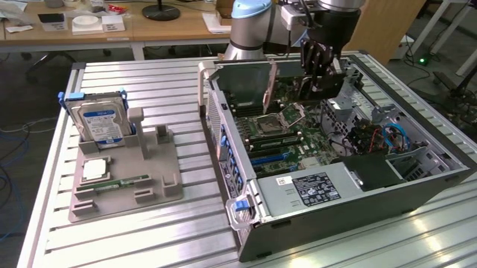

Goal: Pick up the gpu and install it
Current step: 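Insert the gpu into the slot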

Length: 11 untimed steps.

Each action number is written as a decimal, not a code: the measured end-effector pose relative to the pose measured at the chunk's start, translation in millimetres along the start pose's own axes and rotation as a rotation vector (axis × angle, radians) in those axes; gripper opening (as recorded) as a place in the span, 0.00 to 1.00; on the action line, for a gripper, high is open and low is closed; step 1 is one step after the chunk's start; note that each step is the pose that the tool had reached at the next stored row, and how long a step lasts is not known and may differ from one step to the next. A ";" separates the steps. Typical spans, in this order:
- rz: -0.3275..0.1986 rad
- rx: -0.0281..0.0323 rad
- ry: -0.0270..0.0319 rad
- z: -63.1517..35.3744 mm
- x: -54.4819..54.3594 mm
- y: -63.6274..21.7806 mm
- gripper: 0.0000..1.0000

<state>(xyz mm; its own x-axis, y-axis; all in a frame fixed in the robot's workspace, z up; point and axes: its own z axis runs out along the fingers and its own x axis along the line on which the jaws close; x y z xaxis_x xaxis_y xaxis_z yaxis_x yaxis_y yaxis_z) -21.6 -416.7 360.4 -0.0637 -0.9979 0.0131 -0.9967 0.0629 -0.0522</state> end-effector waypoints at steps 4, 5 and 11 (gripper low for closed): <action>-0.023 0.0002 -0.0017 6.8 0.4 5.5 0.29; -0.028 -0.0013 -0.0024 8.8 1.7 5.7 0.29; -0.030 -0.0044 -0.0026 18.7 5.3 26.2 0.29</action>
<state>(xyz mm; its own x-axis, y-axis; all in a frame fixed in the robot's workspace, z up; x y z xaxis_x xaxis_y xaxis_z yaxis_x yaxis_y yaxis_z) -47.1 -420.7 340.5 -0.0332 -0.9994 0.0120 -0.9983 0.0326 -0.0475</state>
